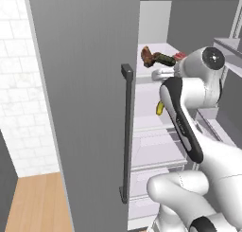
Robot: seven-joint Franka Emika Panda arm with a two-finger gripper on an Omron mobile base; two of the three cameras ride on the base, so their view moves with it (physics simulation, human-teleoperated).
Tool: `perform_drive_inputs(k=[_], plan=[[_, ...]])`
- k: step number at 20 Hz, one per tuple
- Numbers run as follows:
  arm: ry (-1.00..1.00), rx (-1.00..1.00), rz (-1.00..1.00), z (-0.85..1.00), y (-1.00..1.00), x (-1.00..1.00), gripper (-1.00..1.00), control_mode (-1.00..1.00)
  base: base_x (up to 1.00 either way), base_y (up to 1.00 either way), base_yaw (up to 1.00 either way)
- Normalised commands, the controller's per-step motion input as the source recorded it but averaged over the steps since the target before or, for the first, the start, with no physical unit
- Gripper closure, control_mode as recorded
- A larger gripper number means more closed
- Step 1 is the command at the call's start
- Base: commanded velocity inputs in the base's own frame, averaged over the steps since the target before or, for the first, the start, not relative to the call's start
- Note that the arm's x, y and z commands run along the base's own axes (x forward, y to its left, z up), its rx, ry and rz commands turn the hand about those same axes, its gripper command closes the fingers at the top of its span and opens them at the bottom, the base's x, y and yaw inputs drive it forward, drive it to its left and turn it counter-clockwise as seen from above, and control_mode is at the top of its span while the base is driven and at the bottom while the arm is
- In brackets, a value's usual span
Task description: Place one cucumber and one steak in each tupperware on the nearby counter, to pack two identical lunches.
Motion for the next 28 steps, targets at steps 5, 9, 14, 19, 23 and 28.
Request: perform_drive_inputs(k=[5, 9, 14, 19, 23, 28], plan=[[0.0, 0.17, -0.24, 0.37, -0.09, 0.2, -1.0, -1.0, 0.0, 0.0, 0.0], [0.0, 0.26, -0.08, 0.16, -0.28, 0.22, -1.0, -1.0, 0.0, 0.0, 0.0], [-0.03, 0.19, 0.0, -0.02, -0.09, 0.37, -1.0, -1.0, 0.0, 0.0, 0.0], [0.0, 0.1, 0.0, -0.05, 0.0, 0.6, -1.0, -1.0, 0.0, 0.0, 0.0], [0.0, 0.11, 0.0, -0.04, 0.0, 0.61, -1.0, -1.0, 0.0, 0.0, 0.0], [0.0, 0.03, 0.0, -0.02, 0.0, 0.44, -1.0, -1.0, 0.0, 0.0, 0.0]])
